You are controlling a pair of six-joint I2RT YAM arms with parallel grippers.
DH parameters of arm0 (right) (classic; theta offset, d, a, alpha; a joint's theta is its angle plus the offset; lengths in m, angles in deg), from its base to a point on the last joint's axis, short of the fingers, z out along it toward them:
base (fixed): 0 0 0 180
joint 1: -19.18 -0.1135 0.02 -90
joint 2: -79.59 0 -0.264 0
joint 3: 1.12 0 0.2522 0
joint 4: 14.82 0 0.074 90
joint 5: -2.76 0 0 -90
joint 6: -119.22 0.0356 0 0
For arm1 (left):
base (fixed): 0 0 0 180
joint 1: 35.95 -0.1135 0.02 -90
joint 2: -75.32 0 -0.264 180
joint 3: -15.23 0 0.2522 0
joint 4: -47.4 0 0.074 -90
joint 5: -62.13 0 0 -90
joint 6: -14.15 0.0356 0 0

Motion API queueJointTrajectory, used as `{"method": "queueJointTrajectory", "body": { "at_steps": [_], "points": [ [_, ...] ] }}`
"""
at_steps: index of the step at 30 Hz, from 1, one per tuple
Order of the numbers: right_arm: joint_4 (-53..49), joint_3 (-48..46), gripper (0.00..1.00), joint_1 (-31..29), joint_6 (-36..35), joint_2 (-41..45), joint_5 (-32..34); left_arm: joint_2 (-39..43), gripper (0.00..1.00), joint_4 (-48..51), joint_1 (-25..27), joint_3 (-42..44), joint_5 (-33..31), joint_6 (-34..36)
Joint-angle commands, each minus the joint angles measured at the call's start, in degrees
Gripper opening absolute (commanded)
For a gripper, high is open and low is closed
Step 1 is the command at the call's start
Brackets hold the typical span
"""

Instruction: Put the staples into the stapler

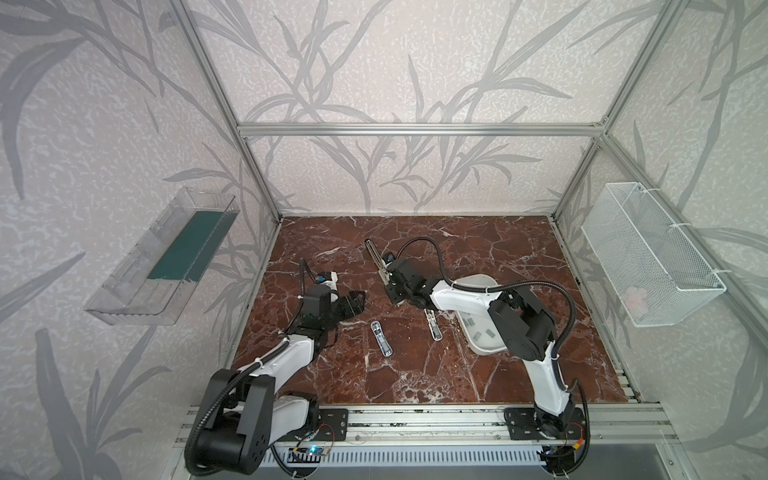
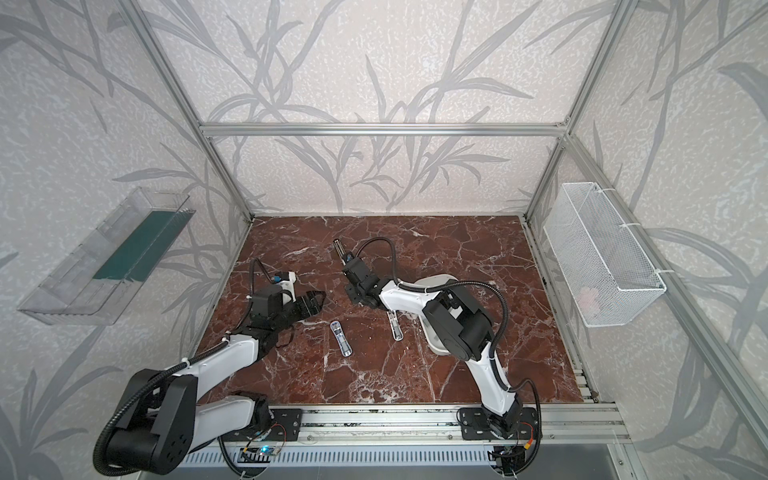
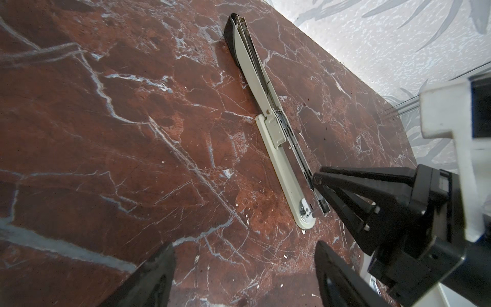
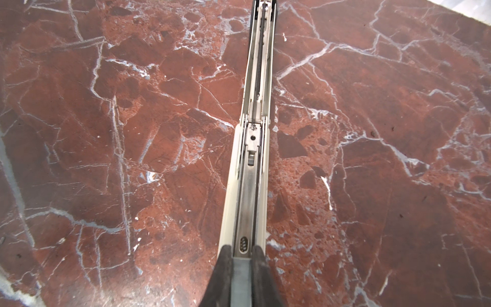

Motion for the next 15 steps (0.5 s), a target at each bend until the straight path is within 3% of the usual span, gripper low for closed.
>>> {"method": "queueJointTrajectory", "body": {
  "at_steps": [1,15],
  "points": [
    [-0.98,0.63,0.09,-0.18,0.91,-0.97,0.45,1.0,0.82,-0.59,0.23,-0.06,-0.66,0.08],
    [-3.41,-1.18,0.08,-0.21,3.6,0.53,-0.96,1.03,0.82,-0.71,0.32,0.06,-0.8,0.08]
  ]
}}
